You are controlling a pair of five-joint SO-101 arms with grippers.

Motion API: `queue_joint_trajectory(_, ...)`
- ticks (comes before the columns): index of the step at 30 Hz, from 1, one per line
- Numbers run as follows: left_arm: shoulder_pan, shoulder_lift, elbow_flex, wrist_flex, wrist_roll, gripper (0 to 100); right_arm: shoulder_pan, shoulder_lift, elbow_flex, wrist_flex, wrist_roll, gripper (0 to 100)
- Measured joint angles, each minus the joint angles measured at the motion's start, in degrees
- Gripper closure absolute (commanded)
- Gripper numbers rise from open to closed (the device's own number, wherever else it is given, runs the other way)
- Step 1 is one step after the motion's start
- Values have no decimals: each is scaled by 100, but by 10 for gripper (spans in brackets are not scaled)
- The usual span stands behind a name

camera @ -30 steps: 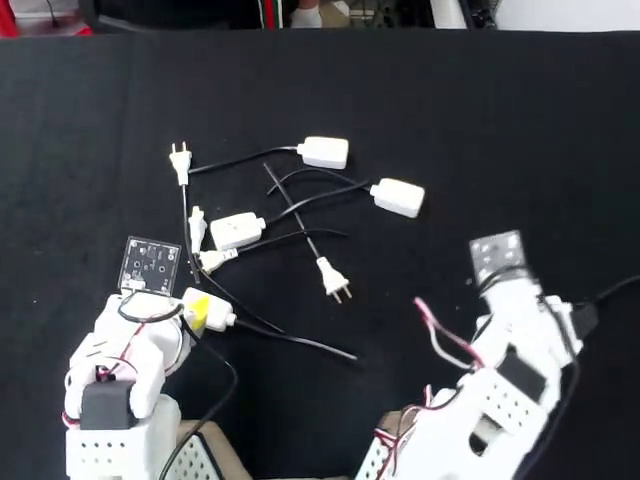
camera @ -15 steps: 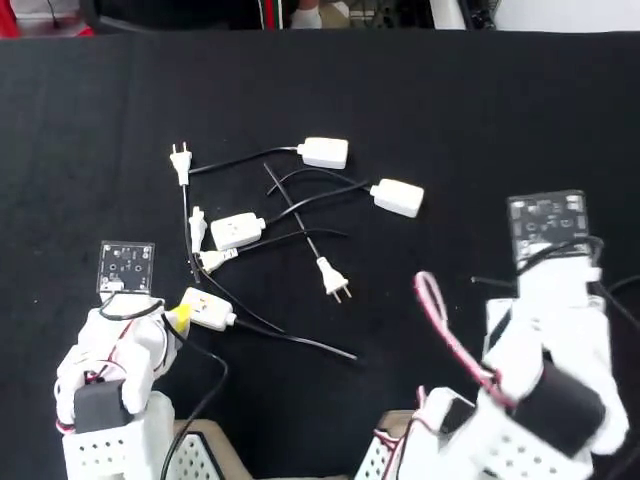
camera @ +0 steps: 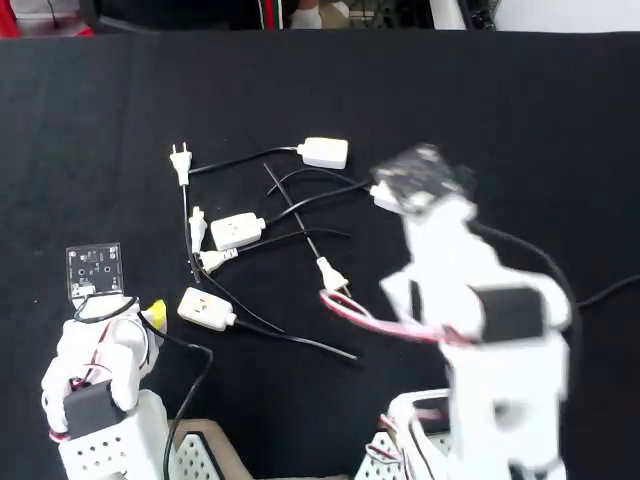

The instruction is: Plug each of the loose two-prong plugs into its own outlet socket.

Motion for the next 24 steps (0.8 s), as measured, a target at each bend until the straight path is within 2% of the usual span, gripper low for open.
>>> queue_joint_trajectory(3, 0, 18, 255, 0, -308, 737, -624, 695, 378, -607, -158, 789)
queue_joint_trajectory(6, -35, 18, 360, 44, -563, 737, -923, 1380, 791, -1415, -273, 787)
queue_joint_trajectory(11, -35, 18, 369, 44, -651, 737, -932, 2514, 1011, -2681, -325, 787)
queue_joint_trajectory(17, -35, 18, 369, 44, -659, 737, -932, 3710, 1011, -3648, -325, 788)
queue_joint_trajectory(24, -35, 18, 396, 44, -659, 737, -932, 4422, 1011, -3903, -334, 787)
